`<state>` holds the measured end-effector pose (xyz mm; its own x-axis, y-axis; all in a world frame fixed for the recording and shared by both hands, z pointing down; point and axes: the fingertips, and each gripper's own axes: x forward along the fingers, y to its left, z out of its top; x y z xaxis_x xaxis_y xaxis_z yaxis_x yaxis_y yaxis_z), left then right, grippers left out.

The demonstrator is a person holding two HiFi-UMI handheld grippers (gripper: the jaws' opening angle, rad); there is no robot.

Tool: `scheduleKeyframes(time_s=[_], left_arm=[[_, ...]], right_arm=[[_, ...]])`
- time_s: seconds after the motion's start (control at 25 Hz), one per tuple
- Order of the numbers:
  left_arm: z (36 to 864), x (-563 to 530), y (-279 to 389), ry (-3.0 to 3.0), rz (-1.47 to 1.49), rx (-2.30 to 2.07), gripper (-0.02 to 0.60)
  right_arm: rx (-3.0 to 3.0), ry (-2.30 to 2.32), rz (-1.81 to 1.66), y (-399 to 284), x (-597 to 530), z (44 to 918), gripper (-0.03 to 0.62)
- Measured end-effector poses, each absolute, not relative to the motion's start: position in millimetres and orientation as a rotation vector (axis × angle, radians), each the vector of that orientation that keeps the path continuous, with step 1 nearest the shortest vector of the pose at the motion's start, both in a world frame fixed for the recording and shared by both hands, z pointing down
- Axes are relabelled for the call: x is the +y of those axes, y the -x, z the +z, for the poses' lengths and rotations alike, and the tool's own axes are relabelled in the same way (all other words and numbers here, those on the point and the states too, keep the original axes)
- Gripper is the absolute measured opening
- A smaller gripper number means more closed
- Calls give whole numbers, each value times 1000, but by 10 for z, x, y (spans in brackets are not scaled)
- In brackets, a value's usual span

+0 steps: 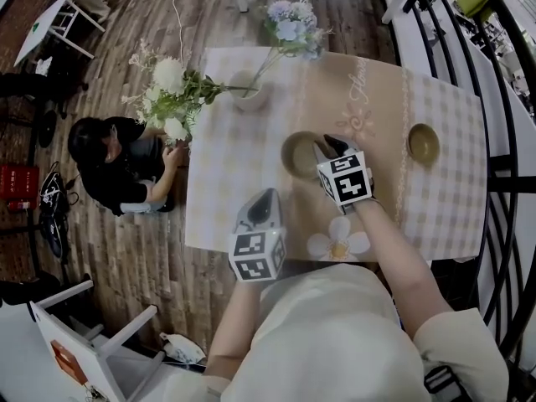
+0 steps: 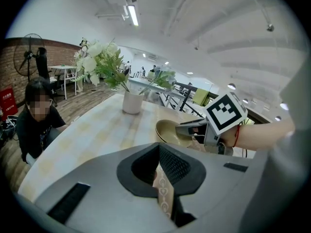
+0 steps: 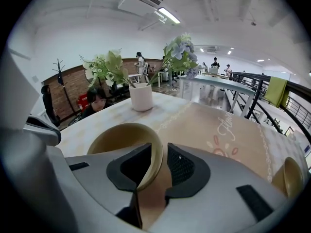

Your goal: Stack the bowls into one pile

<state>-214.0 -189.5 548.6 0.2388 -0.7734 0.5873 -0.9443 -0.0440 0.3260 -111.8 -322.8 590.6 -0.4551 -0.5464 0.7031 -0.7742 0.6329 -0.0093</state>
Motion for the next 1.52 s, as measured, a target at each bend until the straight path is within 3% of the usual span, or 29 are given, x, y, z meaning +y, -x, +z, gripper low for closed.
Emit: scheduleKeyframes(time_s=[0.88, 1.52], left_arm=[[5480, -2098, 2028, -1907, 331, -1516, 3], [5315, -2193, 1182, -1964, 338, -1489, 3]], right_arm=[[-2192, -1057, 429, 1107, -3188, 5718, 16], [-2221, -1159, 352, 129, -3270, 5242, 15]])
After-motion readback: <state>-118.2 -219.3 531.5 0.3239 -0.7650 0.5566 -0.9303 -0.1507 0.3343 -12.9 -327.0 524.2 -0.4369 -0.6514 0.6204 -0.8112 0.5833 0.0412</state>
